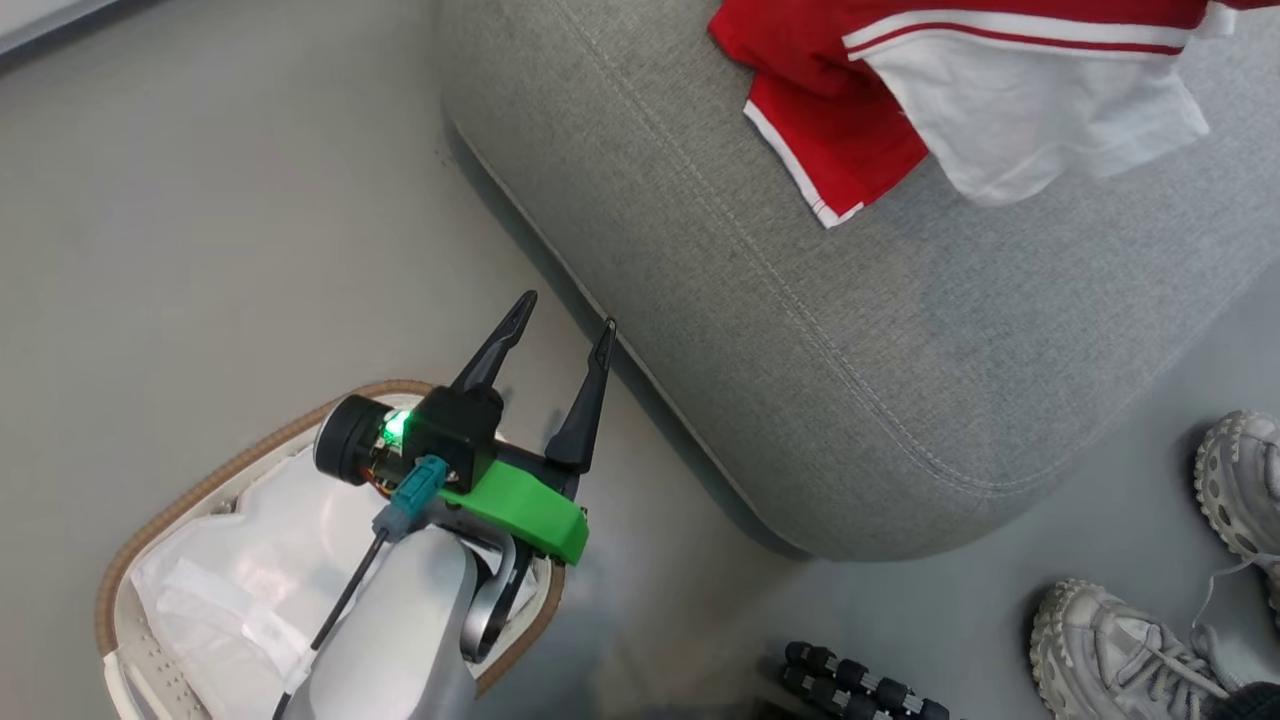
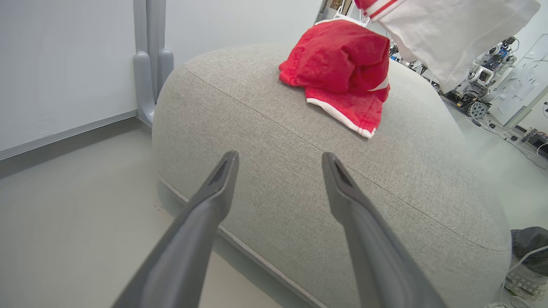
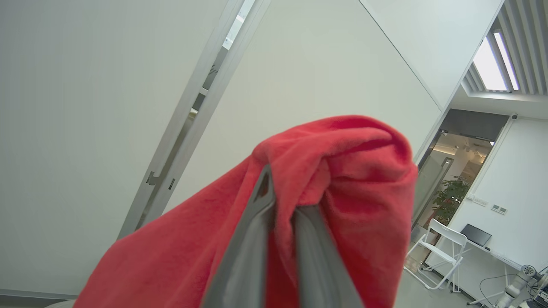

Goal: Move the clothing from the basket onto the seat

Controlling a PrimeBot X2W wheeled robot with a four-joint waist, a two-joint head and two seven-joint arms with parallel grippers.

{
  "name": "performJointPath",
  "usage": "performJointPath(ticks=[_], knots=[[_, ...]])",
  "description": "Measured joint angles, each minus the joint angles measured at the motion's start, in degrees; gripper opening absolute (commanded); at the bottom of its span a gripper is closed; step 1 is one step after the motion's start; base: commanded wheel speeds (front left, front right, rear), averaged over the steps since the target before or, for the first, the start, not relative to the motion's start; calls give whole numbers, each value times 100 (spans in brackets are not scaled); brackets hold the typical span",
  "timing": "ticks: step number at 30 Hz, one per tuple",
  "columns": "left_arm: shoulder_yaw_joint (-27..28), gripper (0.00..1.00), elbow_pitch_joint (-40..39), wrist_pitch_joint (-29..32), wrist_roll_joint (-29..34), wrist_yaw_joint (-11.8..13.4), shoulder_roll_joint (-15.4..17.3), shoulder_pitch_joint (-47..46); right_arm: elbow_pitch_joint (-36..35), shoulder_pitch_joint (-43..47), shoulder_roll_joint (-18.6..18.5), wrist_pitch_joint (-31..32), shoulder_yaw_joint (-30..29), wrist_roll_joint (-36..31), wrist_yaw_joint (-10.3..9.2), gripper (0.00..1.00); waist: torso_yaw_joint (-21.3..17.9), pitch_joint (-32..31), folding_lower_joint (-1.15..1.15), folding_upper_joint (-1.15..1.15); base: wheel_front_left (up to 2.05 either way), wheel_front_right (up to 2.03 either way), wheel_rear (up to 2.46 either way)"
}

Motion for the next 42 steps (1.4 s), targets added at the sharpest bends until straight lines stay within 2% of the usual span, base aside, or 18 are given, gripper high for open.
performJointPath(ticks=[8,16,25,27,28,29,38,42], knots=[[-8,100,-76,0,155,0,25,-337,417,-18,79,0,-705,-108,0,0,235,590,0,0,0,0,0],[23,100,-168,0,291,0,36,-573,1112,381,415,0,-783,-208,0,0,552,1185,1,0,0,0,0],[102,100,-183,0,338,0,27,-612,1978,660,727,-1,-957,-162,0,2,849,1477,0,0,0,0,0],[131,100,-181,0,338,0,29,-612,2046,738,775,-1,-959,-181,0,42,874,1474,0,0,0,0,0],[137,100,-185,0,338,0,29,-612,2043,778,794,-1,-967,-181,0,81,876,1462,0,0,0,0,0],[138,100,-185,0,338,0,29,-612,2039,829,814,0,-985,-182,0,100,874,1440,0,0,0,0,0],[207,100,-209,0,249,0,-3,-522,1868,1664,898,0,-1035,-167,0,100,840,1014,0,0,0,0,0],[342,100,-241,0,213,0,-20,-377,1704,2191,929,0,-727,-126,0,100,867,743,0,0,0,0,0]])
